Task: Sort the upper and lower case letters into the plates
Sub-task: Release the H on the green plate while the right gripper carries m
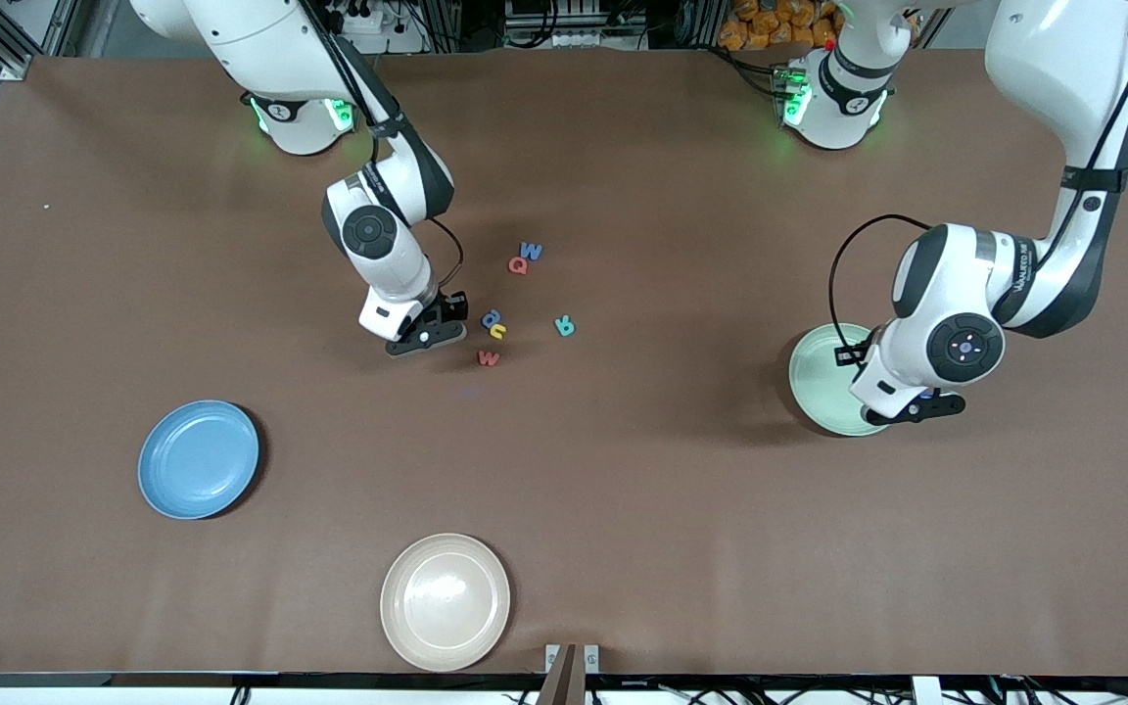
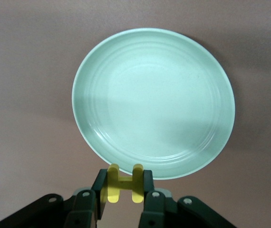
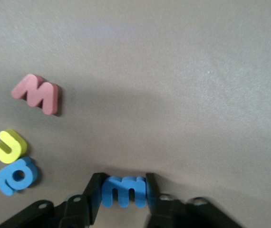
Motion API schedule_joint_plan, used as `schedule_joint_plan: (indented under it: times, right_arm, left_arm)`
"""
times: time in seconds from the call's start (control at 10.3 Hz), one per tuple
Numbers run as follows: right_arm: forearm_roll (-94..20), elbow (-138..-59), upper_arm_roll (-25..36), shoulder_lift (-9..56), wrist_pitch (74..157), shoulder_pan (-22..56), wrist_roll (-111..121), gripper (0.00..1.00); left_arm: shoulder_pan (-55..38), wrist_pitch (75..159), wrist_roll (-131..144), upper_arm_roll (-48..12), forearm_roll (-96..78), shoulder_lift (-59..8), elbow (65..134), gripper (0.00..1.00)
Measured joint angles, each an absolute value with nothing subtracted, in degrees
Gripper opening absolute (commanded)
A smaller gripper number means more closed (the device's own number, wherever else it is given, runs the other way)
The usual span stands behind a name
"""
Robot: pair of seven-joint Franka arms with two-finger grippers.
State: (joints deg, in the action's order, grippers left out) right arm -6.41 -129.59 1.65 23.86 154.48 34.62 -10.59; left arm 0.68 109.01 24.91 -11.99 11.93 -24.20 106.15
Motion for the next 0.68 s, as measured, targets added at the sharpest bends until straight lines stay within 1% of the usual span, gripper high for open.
schedule_joint_plan:
  times: [0.29,0.48,0.58,0.68]
  right_arm:
    - [-6.41,-129.48,1.96,23.58,153.94,34.55,-10.59,0.05]
    - [-6.39,-129.18,3.28,21.12,150.09,33.79,-10.54,0.05]
    - [-6.03,-128.99,4.90,19.09,147.30,33.26,-10.00,0.05]
    - [-4.94,-128.91,6.79,17.14,145.31,32.79,-9.09,0.05]
  left_arm:
    - [2.34,110.32,22.95,-11.99,11.93,-26.28,106.23,0.00]
    - [3.70,111.40,21.50,-11.99,11.93,-27.83,106.23,0.00]
    - [3.84,111.98,21.47,-12.00,11.93,-28.51,106.23,0.02]
    - [3.83,112.51,21.47,-12.06,11.93,-29.14,106.22,0.22]
